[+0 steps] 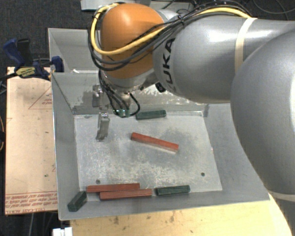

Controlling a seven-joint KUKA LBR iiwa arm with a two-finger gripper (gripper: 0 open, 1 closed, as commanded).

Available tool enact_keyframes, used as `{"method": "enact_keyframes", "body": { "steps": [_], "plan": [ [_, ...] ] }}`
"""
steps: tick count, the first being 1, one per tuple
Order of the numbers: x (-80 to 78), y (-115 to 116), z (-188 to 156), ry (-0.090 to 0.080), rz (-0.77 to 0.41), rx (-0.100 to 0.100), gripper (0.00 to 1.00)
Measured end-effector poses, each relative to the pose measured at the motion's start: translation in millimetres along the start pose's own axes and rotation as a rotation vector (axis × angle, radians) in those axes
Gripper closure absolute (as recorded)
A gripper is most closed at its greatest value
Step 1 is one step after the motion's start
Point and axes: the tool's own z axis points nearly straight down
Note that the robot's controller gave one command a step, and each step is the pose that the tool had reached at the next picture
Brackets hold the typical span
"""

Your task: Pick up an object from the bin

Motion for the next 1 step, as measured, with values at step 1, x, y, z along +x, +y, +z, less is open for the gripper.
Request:
{"method": "enact_keyframes", "body": {
  "steps": [1],
  "plan": [
    [-1.8,-1.2,-5.3,-0.008,0.004,-0.001,0.0]
  ]
}}
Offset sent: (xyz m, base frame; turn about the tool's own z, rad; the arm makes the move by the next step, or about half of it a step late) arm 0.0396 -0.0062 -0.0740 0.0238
